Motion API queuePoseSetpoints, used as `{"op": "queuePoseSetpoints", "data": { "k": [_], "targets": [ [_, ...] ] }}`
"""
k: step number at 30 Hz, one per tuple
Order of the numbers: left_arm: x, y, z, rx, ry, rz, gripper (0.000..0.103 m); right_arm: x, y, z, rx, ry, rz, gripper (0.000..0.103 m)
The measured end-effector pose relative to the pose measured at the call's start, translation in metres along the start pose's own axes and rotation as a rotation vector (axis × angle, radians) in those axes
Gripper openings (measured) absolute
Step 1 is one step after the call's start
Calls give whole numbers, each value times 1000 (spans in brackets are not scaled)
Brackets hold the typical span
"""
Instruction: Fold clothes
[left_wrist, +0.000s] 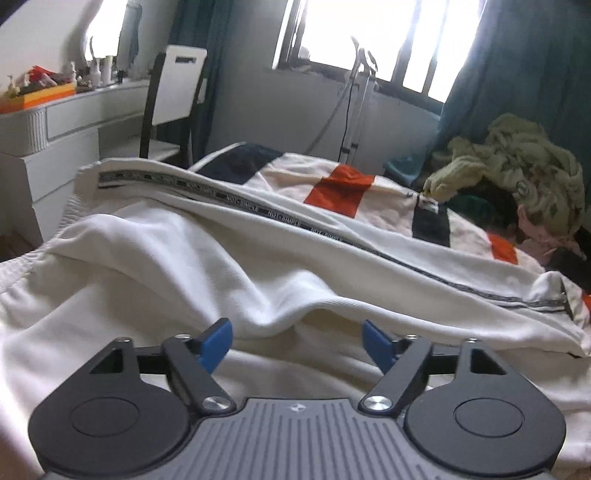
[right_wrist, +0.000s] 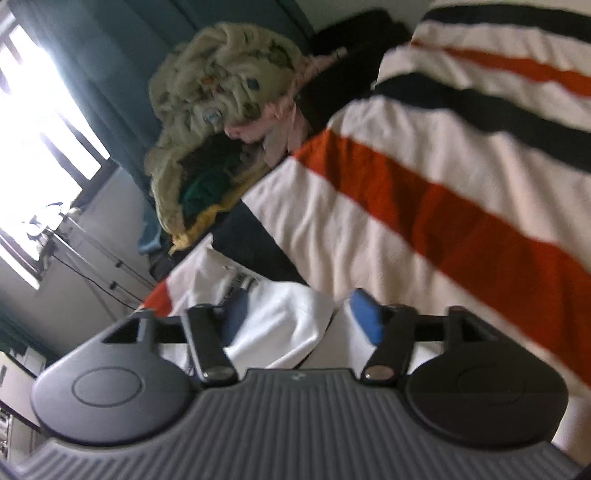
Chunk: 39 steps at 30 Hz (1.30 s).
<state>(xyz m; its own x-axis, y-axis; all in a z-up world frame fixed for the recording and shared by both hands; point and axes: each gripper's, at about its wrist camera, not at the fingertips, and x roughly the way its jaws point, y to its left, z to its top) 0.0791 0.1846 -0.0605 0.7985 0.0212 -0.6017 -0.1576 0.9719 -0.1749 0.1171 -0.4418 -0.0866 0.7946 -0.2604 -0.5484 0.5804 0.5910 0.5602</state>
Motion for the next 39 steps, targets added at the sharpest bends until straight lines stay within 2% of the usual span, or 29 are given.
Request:
{"op": "queuePoseSetpoints", "data": {
  "k": [2,5,7,12,14,15,18,20,24,26,28,29,32,35,37,39],
  "targets": [
    [-16,1,-4,-17,-24,5,84,-25,-11,-3,33,-2,8,74],
    [-37,8,-10,-66,-54,18,90,-56,-41,-15,144,44,57,74],
    [-48,19,-14,-128,-66,22,91,-71,-68,-21,250,74,38,74],
    [-47,57,-12,-341,-62,66,91,-83,-130,-32,528,125,-108,74],
    [-44,71,-12,-421,-42,96,91,-85,-145,-34,588,97,-178,74],
    [-44,78,-13,-470,-43,122,91,-87,-147,-35,588,80,-202,74],
    [-54,106,-17,-636,-86,196,91,-83,-146,-35,587,79,-189,74],
    [-67,124,-18,-724,-135,224,91,-70,-146,-38,595,143,-121,72],
    [-96,154,-25,-870,-247,303,93,-47,-141,-45,585,252,-146,73],
    [-107,169,-32,-955,-281,328,94,-38,-138,-48,576,285,-140,62],
    [-116,180,-38,-1022,-304,351,94,-36,-133,-48,554,287,-117,17],
    [-118,184,-41,-1045,-313,359,94,-37,-130,-47,538,282,-111,9],
    [-124,192,-48,-1093,-312,389,94,-45,-124,-41,522,205,-53,6],
    [-128,194,-60,-1127,-287,349,94,-60,-119,-35,516,118,17,6],
    [-120,194,-61,-1118,-244,312,90,-64,-117,-33,516,87,44,6],
    [-111,192,-62,-1106,-207,273,79,-62,-116,-31,514,82,37,6]
  ]
}}
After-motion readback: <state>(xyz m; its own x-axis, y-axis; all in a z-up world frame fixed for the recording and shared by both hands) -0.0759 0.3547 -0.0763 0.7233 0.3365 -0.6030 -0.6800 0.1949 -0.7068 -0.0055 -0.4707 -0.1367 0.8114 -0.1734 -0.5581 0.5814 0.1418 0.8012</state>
